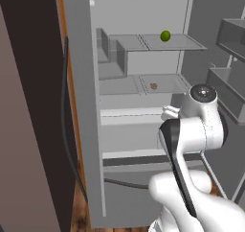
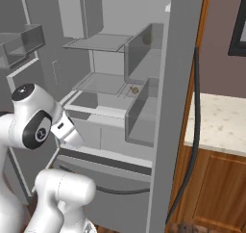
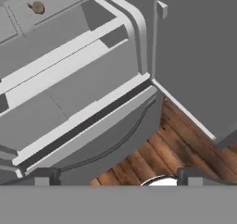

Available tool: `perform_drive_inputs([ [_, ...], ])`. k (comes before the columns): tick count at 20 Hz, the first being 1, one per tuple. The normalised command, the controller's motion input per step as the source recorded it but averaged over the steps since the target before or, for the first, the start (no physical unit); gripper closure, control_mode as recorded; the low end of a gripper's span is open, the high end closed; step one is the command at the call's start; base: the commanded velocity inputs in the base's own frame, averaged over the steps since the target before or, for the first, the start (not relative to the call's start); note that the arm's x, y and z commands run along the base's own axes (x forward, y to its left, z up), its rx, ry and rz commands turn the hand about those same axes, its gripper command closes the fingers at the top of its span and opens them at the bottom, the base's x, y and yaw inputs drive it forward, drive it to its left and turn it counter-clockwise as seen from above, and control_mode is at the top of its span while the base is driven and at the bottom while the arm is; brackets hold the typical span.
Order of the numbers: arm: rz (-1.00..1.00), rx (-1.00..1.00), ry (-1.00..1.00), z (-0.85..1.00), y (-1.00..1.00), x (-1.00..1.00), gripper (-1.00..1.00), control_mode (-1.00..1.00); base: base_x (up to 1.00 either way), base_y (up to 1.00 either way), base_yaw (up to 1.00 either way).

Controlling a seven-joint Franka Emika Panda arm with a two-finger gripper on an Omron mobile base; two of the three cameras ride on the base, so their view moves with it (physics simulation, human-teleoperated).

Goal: Retrieve the bottle and the shaker from the cabinet and place them next to the mixing bowl on the counter. Then add garlic from the fridge to the mixing bowl.

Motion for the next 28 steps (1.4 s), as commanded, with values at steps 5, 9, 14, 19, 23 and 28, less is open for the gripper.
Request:
perform_drive_inputs([
  [5, 0.06, -0.12, -0.08, 0.25, 0.00, 0.00, -1.00, -1.00, 0.00, 0.00, 0.00],
  [9, 0.06, -0.07, -0.13, 0.18, 0.00, 0.06, -1.00, -1.00, 0.00, 0.00, 0.00],
  [14, 0.19, 0.00, -0.08, 0.23, -0.01, 0.08, -1.00, -1.00, 0.00, 0.00, 0.00],
  [19, 0.24, -0.03, -0.01, 0.24, -0.01, 0.18, -1.00, -1.00, 0.00, 0.00, 0.00],
  [23, 0.20, -0.13, 0.00, 0.13, 0.00, 0.14, -1.00, -1.00, 0.00, 0.00, 0.00],
  [28, 0.12, -0.12, -0.03, 0.02, 0.00, 0.20, -1.00, -1.00, 0.00, 0.00, 0.00],
])
